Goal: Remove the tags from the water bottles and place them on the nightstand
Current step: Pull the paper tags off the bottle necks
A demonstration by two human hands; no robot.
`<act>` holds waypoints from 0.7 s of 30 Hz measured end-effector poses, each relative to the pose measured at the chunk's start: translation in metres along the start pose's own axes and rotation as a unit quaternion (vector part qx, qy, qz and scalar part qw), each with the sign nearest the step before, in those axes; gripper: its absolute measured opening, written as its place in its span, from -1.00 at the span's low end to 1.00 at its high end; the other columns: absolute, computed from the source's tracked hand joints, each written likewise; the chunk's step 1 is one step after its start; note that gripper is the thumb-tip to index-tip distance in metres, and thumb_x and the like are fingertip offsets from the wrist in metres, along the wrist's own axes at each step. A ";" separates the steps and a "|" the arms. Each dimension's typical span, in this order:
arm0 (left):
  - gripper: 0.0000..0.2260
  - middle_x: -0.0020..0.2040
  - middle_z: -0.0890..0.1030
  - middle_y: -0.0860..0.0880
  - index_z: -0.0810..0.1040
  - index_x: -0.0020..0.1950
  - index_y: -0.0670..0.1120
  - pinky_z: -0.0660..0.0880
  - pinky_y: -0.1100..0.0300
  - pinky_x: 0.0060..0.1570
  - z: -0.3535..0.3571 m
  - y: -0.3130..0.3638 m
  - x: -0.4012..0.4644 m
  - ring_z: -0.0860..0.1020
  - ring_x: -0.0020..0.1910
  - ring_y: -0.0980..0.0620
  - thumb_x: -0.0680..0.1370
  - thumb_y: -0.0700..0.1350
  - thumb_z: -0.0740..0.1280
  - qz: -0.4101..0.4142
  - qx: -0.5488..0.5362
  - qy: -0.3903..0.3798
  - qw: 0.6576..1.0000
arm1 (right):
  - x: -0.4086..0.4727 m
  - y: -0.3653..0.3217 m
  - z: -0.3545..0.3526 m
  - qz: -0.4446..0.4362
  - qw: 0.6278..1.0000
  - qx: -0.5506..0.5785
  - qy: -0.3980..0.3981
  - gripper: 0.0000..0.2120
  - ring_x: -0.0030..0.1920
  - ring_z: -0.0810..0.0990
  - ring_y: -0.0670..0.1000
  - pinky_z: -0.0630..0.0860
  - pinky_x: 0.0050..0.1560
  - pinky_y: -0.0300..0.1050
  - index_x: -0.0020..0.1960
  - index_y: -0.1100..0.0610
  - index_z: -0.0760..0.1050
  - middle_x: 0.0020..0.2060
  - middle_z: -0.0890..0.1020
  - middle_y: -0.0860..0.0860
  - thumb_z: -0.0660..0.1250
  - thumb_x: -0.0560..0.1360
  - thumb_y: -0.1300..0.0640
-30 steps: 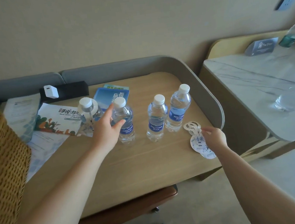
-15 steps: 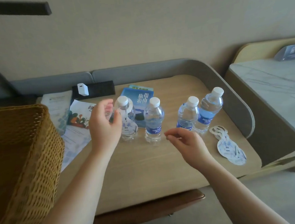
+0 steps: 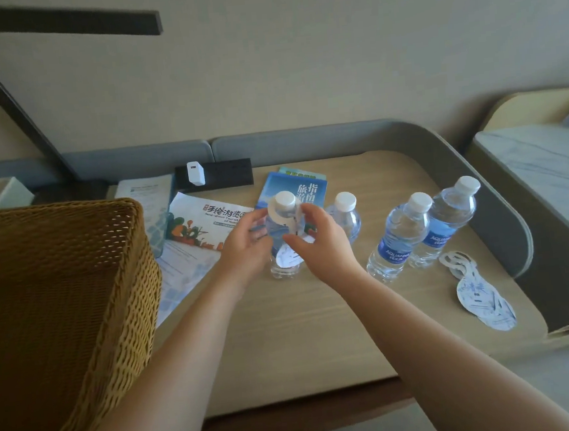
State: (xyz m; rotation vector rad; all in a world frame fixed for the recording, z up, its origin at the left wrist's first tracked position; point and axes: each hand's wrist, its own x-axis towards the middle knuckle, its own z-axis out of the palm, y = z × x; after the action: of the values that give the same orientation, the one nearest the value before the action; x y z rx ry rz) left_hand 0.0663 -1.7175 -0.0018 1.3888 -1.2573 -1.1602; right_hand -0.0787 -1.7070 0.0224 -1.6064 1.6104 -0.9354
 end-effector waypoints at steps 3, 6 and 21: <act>-0.55 0.30 0.46 0.11 0.40 0.35 0.16 0.41 0.30 -0.01 0.000 -0.002 0.005 0.44 0.30 0.12 0.52 -0.17 0.38 -0.001 0.017 -0.007 1.000 | 0.000 -0.002 0.004 0.001 0.997 -0.067 0.028 -0.41 0.24 0.48 0.06 0.40 0.15 -0.13 0.40 0.15 0.31 0.28 0.48 0.07 0.42 0.46 0.02; -0.41 0.43 0.40 0.11 0.34 0.45 0.12 0.36 0.05 0.33 -0.001 0.001 0.011 0.31 0.44 0.11 0.49 -0.20 0.44 0.004 -0.024 -0.115 0.993 | 0.000 -0.006 0.007 0.005 0.984 -0.174 0.043 -0.57 0.05 0.56 0.11 0.46 -0.08 -0.08 0.23 0.17 0.41 0.09 0.57 0.09 0.36 0.49 -0.07; -0.37 0.45 0.40 0.08 0.33 0.43 0.20 0.37 -0.14 0.33 -0.014 -0.014 0.020 0.37 0.42 -0.01 0.40 0.25 0.40 0.019 -0.002 -0.133 0.991 | 0.011 -0.016 -0.023 0.066 0.997 0.043 -0.024 -0.96 -0.22 0.58 -0.08 0.52 -0.31 -0.33 -0.09 0.12 0.59 -0.16 0.66 0.01 0.41 0.47 0.17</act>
State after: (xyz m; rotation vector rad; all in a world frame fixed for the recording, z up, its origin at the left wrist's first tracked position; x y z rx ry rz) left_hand 0.0833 -1.7358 -0.0145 1.2311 -1.4590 -1.3531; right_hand -0.0901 -1.7170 0.0482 -1.4349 1.5999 -0.8793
